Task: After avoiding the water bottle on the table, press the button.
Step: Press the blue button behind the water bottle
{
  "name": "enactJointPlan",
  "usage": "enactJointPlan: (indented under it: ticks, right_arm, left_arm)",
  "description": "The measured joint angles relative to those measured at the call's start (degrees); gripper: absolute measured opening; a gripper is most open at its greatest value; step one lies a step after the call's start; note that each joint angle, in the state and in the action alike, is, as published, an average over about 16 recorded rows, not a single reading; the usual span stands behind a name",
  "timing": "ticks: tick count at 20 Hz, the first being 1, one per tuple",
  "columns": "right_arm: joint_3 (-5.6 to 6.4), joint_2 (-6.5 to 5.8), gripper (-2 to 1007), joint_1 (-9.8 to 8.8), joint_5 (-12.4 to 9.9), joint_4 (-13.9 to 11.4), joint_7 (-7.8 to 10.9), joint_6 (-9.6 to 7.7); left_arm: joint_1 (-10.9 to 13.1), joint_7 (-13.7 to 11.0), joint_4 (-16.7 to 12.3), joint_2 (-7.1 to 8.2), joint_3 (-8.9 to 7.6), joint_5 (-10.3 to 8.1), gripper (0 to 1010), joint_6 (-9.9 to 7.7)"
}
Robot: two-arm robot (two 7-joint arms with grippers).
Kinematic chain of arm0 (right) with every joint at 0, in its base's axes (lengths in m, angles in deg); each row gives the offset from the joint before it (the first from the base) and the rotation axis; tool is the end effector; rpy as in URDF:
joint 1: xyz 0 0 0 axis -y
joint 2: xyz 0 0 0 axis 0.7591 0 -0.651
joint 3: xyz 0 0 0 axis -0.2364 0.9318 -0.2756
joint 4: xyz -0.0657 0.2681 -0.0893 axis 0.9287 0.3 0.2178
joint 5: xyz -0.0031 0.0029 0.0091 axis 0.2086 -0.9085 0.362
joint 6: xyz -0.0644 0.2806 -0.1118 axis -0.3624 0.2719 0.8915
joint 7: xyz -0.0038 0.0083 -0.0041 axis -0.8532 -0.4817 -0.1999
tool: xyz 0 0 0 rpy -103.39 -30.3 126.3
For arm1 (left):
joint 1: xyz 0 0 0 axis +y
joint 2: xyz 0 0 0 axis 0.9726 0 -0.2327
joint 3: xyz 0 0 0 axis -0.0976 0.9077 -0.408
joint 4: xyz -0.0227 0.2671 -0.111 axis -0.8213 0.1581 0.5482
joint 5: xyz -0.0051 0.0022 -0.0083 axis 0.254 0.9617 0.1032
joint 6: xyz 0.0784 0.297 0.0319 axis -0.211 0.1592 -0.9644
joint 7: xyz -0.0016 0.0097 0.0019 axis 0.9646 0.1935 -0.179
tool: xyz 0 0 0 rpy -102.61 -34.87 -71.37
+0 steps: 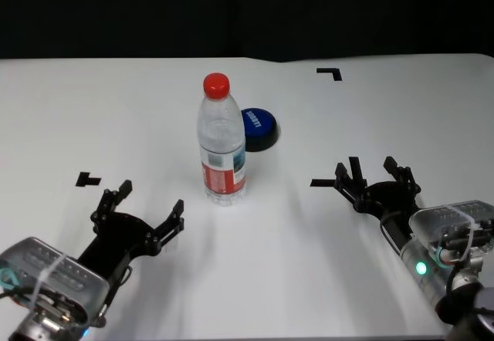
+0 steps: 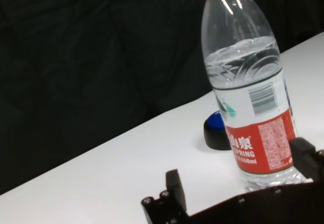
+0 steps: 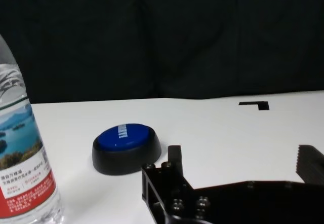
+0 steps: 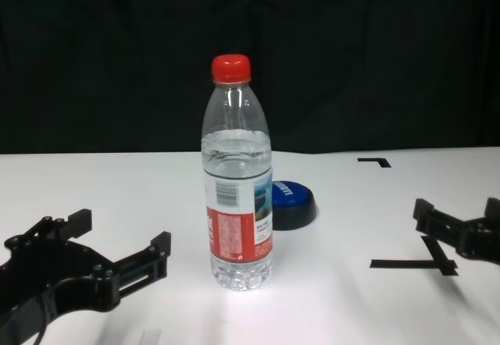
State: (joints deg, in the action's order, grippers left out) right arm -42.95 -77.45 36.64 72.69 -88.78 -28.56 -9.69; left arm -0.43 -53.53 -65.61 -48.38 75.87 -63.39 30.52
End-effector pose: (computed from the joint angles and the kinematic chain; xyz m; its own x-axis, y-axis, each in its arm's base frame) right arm 0.3047 0.0069 -0.3028 0.2580 -0.9609 -0.1007 0.9660 0.2583 0.0098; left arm 0.2591 0.0241 -0.3023 0.3736 0.8509 0.3692 -0.9202 0.3901 0.0323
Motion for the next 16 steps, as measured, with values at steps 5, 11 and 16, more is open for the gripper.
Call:
enactJointPlan:
  ticks: [5, 11, 16]
  right_arm:
    - [0.87, -0.43, 1003, 0.92, -0.4, 0.7, 1.95, -0.44]
    - [1.76, -1.55, 1003, 1.88, -1.5, 1.1, 4.38, -0.93]
    - [2.33, -3.36, 1003, 2.67, -3.8, 1.0, 7.29, -1.59]
  left_arm:
    - [0.0, 0.0, 0.0, 0.0, 0.0, 0.0, 1003, 0.0]
    - [0.0, 0.0, 0.0, 0.0, 0.0, 0.0, 1003, 0.0]
    - [0.0, 0.0, 0.0, 0.0, 0.0, 0.0, 1003, 0.0]
